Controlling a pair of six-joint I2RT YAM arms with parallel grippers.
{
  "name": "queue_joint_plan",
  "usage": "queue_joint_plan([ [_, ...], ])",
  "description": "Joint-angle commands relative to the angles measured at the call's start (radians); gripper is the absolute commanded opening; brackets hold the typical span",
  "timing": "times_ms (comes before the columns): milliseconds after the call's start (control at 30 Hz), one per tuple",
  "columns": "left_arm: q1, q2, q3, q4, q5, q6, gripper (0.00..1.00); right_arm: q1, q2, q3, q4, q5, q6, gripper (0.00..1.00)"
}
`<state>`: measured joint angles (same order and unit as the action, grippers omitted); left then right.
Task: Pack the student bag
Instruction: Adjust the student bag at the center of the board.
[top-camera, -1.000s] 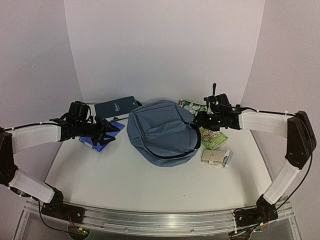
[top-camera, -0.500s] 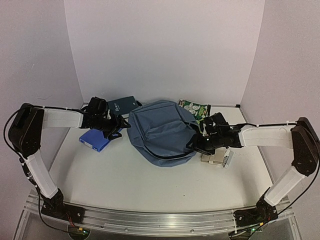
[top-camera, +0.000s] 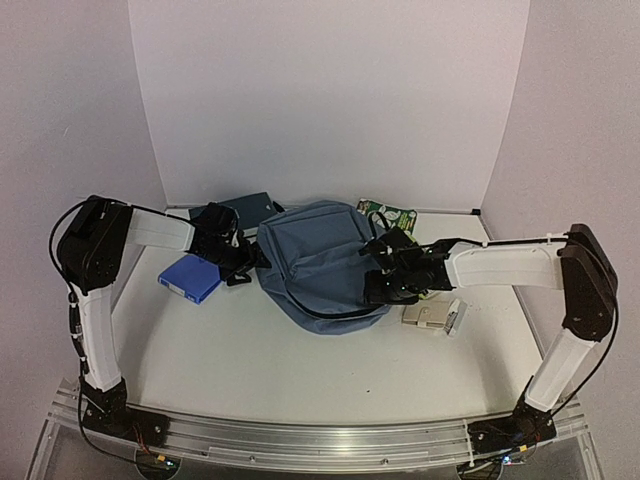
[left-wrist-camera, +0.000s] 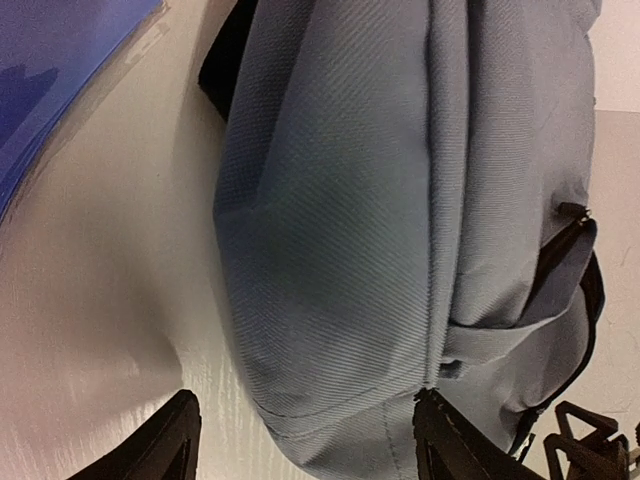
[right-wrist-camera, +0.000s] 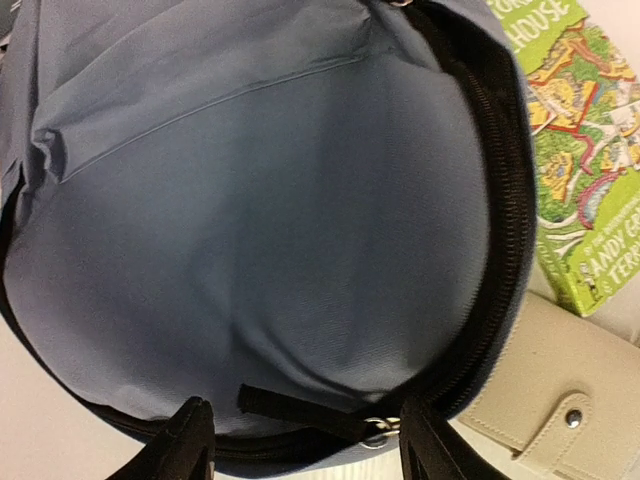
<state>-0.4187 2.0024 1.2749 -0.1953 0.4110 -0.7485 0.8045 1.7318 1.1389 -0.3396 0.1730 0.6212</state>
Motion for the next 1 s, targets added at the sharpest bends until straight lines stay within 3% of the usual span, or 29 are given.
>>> queue_joint_plan([
  [0, -0.005, 0.048, 0.061, -0.031, -0.027, 0.043, 0.71, 0.015, 0.028, 0.059, -0.135, 0.196, -0.056, 0.63],
  [233, -0.011, 0.092, 0.097, -0.029, -0.018, 0.043, 0.65, 0.047, 0.075, 0.111, -0.163, 0.178, -0.171, 0.68],
  [633, -0.013, 0.115, 0.104, -0.024, -0.024, 0.037, 0.29, 0.057, 0.189, 0.188, -0.185, 0.130, -0.250, 0.68],
  [733, -0.014, 0.111, 0.101, -0.021, -0.026, 0.035, 0.20, 0.060, 0.203, 0.189, -0.210, 0.200, -0.228, 0.55],
  [967, -0.014, 0.101, 0.095, -0.020, -0.027, 0.027, 0.08, 0.068, 0.179, 0.183, -0.238, 0.296, -0.183, 0.02],
])
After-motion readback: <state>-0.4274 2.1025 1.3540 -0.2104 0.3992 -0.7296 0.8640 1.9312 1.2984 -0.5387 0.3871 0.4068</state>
